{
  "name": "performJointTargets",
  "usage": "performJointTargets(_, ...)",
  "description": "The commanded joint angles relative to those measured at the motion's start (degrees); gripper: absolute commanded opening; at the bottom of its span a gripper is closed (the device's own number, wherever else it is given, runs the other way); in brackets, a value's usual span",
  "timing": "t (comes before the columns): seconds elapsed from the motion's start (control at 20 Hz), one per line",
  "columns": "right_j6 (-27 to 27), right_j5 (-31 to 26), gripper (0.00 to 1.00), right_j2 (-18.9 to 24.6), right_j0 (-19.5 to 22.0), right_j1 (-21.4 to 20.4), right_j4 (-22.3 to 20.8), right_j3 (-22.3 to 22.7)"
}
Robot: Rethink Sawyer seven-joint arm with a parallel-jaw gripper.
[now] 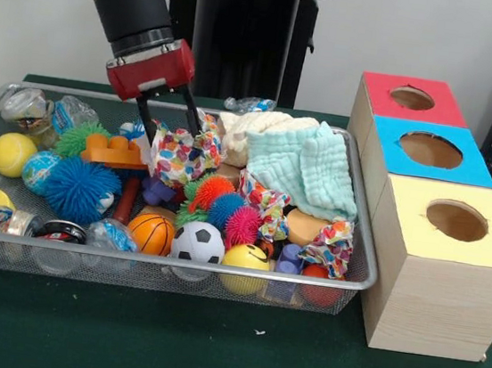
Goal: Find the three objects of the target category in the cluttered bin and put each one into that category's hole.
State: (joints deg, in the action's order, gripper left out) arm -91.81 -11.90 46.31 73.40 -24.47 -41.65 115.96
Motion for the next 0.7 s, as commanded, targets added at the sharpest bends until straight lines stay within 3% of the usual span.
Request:
performJointTargets(0.05,3.19,0.12,1.00,2.47,-2.72,-5.43,-4.80,-2.71)
performJointTargets(0.4,2.60,-1.20,1.00,3.34,-3.20,-7.31,-4.52,-2.48)
performJointTargets(0.7,0.22,-1.45,1.00,2.42,-3.11,-6.48,-2.79,-2.62)
